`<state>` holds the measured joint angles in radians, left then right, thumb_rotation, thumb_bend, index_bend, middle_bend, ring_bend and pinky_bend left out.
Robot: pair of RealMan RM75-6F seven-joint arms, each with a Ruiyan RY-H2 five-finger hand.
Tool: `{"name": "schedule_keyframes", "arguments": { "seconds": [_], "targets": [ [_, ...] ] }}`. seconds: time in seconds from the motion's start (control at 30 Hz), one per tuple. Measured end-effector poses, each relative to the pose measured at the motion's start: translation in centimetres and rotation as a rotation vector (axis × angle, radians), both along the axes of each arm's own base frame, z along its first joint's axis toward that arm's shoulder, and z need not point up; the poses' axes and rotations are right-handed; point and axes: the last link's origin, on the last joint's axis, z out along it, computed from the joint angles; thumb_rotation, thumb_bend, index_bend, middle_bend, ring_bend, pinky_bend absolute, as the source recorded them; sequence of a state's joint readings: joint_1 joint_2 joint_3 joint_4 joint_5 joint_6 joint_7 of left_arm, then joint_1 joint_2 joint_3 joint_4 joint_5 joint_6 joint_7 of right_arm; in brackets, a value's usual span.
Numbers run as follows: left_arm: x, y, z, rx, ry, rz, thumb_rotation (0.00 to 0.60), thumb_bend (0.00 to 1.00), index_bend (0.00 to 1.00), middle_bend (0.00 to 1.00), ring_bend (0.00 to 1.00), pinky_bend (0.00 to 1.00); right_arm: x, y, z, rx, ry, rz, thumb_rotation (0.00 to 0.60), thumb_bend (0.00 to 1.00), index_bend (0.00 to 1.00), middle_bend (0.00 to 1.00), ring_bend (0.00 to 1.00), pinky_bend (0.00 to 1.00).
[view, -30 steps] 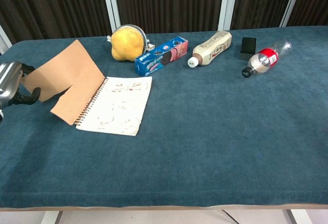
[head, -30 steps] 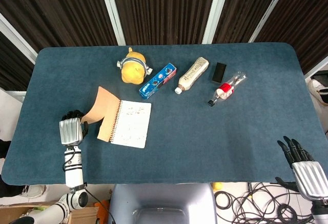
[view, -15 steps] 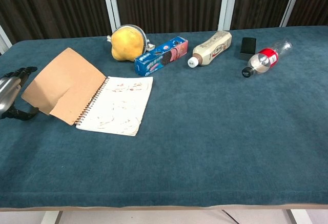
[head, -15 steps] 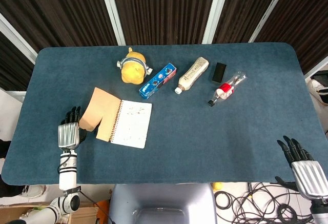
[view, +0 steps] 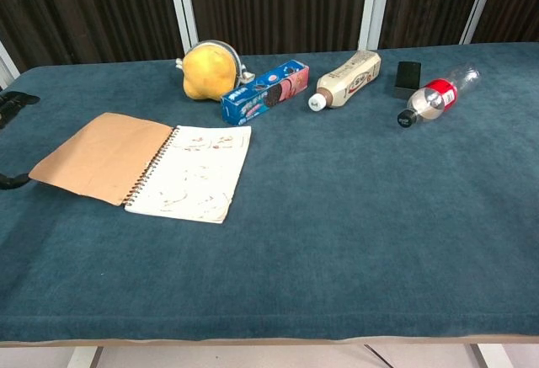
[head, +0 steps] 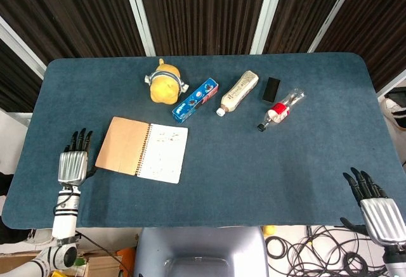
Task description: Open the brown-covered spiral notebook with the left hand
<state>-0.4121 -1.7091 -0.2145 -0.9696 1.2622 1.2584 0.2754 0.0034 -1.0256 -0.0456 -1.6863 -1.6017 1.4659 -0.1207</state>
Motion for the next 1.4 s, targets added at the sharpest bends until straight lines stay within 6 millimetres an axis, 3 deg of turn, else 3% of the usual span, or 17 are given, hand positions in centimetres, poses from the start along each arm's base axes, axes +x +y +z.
{"name": "schedule_keyframes", "arguments": {
  "seconds": [0.27, 0.37, 0.57, 0.77, 0.9, 1.4],
  "targets": [
    [-0.7, -0.6, 3.4, 0.057, 0.071, -0.004, 0.6, 0.26, 0.0, 0.0, 0.0, 0.3, 0.0, -0.2, -0.1, -0.006, 0.006, -0.005, 0.6, 0.0, 0.0, 0.0, 0.0, 0.24],
    [-0.6, -1.4, 5.7, 0.114, 0.109, -0.052, 0.6, 0.26, 0.0, 0.0, 0.0, 0.29, 0.1, -0.5, -0.1, -0.031, 0.001, 0.003, 0.6, 0.0, 0.0, 0.0, 0.0, 0.24],
    [0.0, -5.2, 9.0, 0.091, -0.062, -0.143, 0.6, 0.26, 0.0, 0.0, 0.01, 0.29, 0.3, -0.9, -0.4, -0.091, -0.01, 0.012, 0.6, 0.0, 0.0, 0.0, 0.0, 0.24],
    [0.4, -10.8, 11.7, -0.081, -0.191, -0.121, 0.6, 0.26, 0.0, 0.0, 0.01, 0.3, 0.3, -1.2, -0.9, -0.11, 0.0, 0.003, 0.6, 0.0, 0.0, 0.0, 0.0, 0.24],
    [0.3, -13.4, 11.9, -0.161, -0.179, -0.101, 0.6, 0.26, 0.0, 0.0, 0.01, 0.3, 0.2, -1.3, -0.9, -0.098, 0.002, -0.001, 0.6, 0.0, 0.0, 0.0, 0.0, 0.24],
    [0.4, -13.2, 10.9, -0.166, -0.122, -0.021, 0.6, 0.26, 0.0, 0.0, 0.01, 0.3, 0.3, -1.0, -0.7, -0.109, -0.01, 0.01, 0.6, 0.0, 0.0, 0.0, 0.0, 0.24]
  ]
}}
